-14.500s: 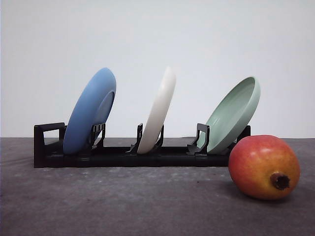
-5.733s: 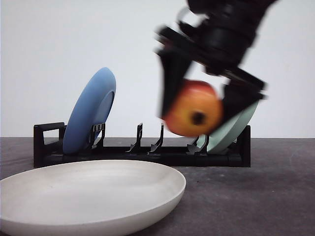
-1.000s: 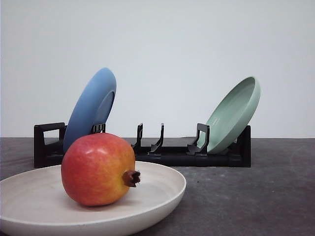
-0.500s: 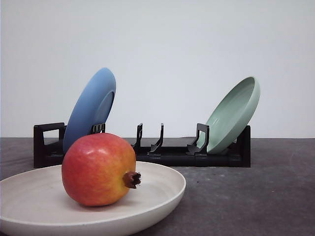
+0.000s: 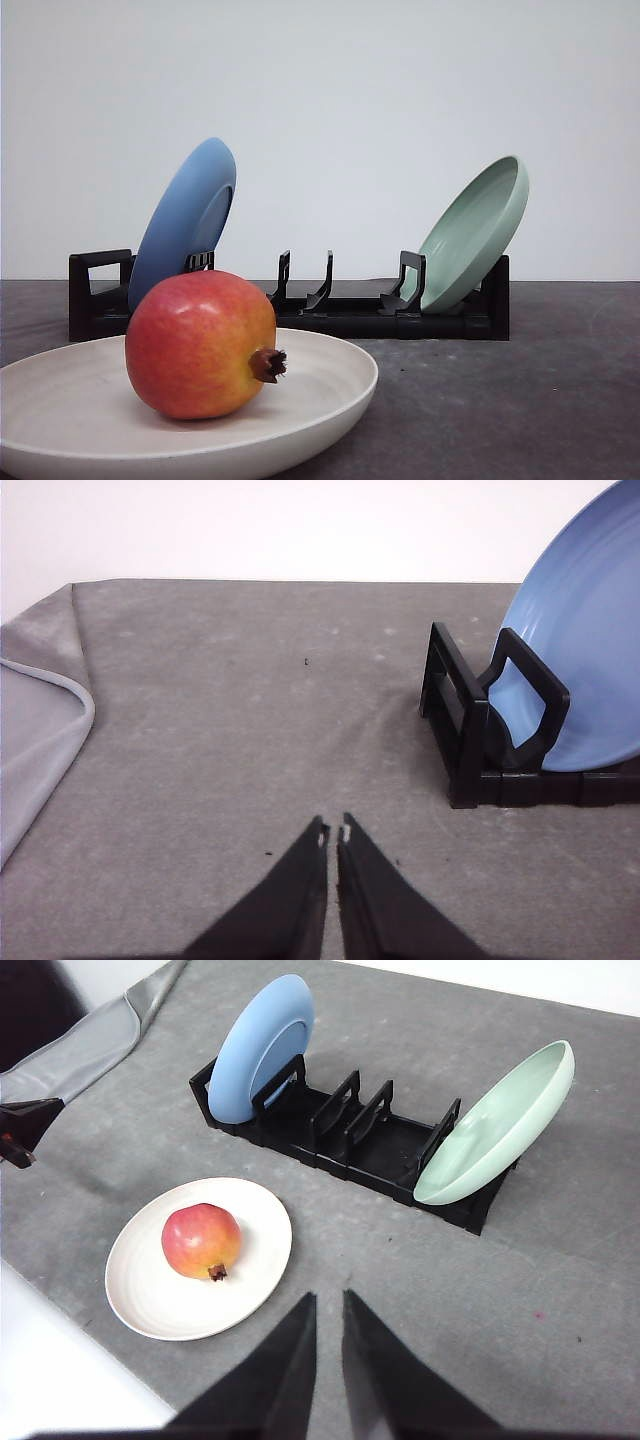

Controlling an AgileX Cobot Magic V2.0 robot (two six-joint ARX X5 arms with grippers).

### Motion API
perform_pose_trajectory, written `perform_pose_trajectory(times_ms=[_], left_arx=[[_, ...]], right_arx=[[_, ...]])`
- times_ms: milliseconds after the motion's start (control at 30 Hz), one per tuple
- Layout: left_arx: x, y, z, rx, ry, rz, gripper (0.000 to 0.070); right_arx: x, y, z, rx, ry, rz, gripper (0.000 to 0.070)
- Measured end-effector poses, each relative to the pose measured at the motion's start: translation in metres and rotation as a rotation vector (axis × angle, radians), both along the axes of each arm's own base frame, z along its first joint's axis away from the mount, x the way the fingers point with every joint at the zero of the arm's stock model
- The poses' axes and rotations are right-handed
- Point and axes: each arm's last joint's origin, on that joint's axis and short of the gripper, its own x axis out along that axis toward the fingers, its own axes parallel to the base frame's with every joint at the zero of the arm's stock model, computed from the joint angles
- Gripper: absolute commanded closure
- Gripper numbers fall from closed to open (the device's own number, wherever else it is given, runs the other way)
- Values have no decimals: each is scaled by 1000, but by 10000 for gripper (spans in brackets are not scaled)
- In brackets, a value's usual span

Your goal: Place pomegranate in white plate

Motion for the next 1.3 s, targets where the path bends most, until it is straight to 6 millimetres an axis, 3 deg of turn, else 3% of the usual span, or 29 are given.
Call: perform_pose_trajectory(times_ms=[367, 600, 800, 967, 1133, 1300], left_arx=[[0, 0, 0, 0, 0, 0, 700], [0, 0, 0, 0, 0, 0, 700], [0, 0, 0, 0, 0, 0, 700], [0, 0, 0, 0, 0, 0, 700], [0, 0, 0, 0, 0, 0, 700], [0, 0, 0, 0, 0, 0, 700]], right_arx=[[0, 0, 0, -4, -3, -15, 655], [16, 3, -13, -55, -44, -250, 655], [44, 1, -44, -66, -177, -506, 655], [64, -5, -90, -67, -408, -585, 655], [71, -14, -140, -129, -571, -666, 655], [71, -18, -182, -186, -616, -696, 655]])
